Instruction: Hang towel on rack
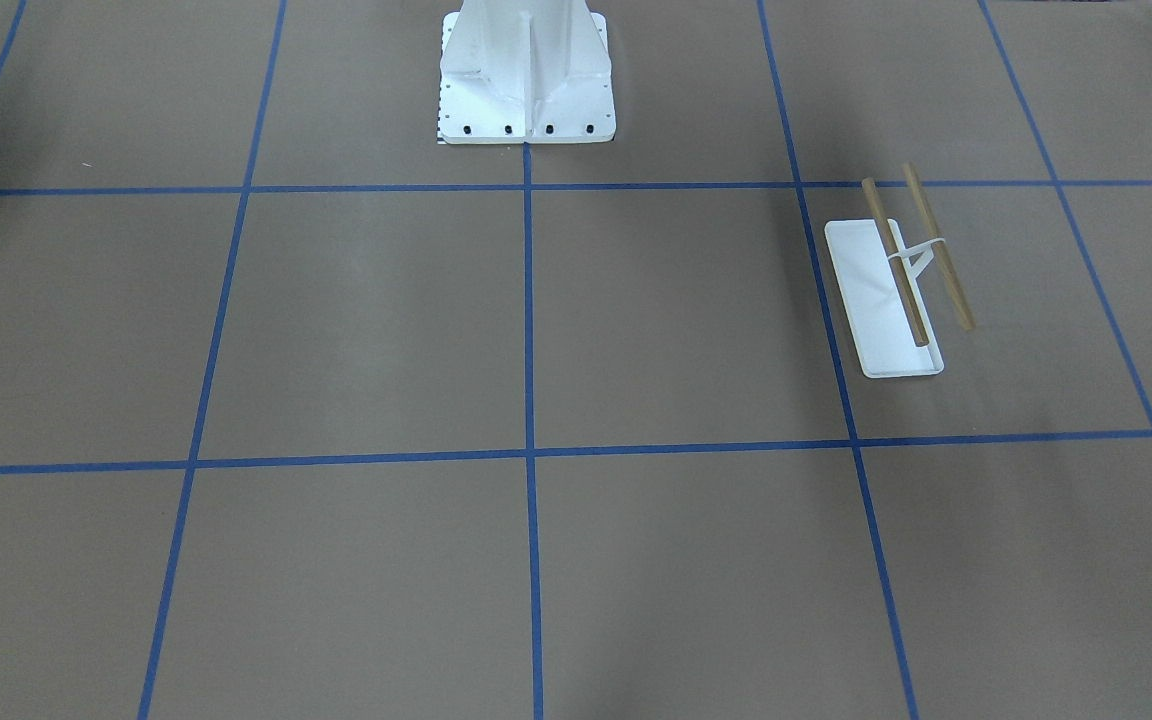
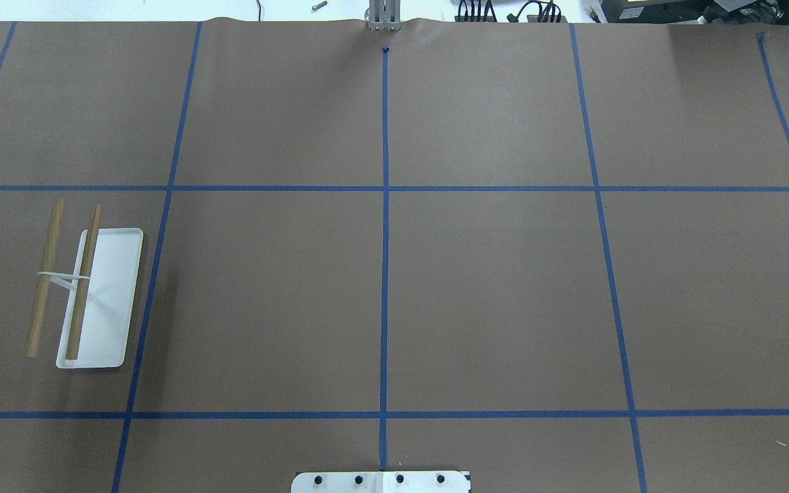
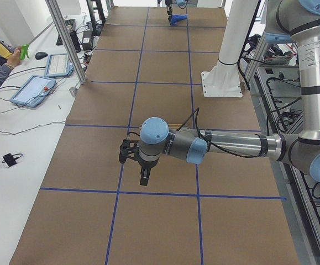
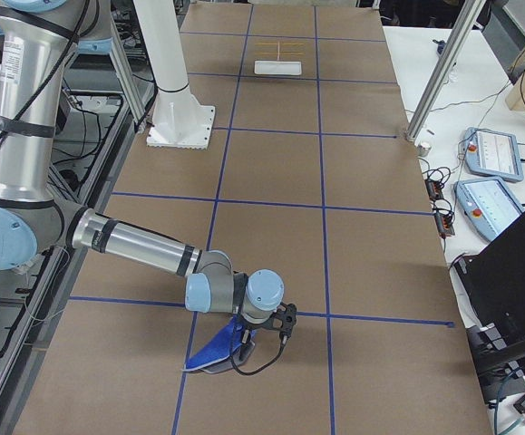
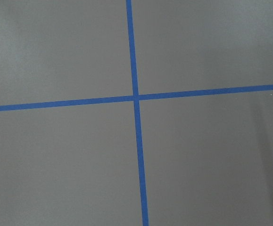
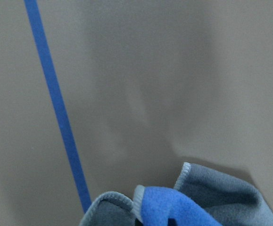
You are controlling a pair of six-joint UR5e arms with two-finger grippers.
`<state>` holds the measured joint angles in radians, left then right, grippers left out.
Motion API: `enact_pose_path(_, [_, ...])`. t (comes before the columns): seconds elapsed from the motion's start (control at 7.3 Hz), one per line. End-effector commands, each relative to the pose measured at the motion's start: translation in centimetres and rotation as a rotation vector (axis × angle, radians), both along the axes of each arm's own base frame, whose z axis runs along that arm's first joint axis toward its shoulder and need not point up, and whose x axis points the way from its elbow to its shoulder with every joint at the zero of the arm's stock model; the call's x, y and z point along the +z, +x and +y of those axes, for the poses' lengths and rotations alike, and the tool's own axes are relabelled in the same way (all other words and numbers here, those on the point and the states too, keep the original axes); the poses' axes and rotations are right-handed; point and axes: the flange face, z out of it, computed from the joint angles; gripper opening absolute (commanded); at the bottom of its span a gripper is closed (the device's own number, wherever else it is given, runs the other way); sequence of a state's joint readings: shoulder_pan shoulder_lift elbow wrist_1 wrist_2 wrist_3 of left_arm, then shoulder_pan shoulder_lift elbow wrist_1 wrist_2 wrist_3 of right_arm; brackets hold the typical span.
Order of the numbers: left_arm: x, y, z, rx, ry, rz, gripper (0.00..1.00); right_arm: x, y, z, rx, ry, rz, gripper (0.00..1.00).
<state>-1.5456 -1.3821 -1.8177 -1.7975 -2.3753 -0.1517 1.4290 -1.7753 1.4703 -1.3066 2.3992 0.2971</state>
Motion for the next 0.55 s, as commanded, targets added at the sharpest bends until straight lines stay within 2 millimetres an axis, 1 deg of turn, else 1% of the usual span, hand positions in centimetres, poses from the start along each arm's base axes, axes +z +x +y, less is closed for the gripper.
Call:
enact_pose_path(0.0, [-0.2, 0.0, 0.0, -0.002, 0.000, 0.003, 0.98, -8.5, 0.8, -2.2, 0.040, 0.009, -0.038, 0.00])
enact_pose_path(0.14, [-0.2, 0.0, 0.0, -0.002, 0.000, 0.003, 0.98, -16.0, 0.9, -2.8, 0.044, 0.023, -0.031, 0.00])
enact_pose_path(0.27, [-0.5, 0.1, -0.3, -0.002, 0.005, 0.008, 0.98, -22.9, 0.7, -4.5, 0.043, 0.043, -0.031, 0.00])
enact_pose_path(0.41, [-1.6, 0.4, -1.0, -0.015, -0.004, 0.046, 0.98, -27.7, 0.4, -6.5, 0.044, 0.066, -0.037, 0.00])
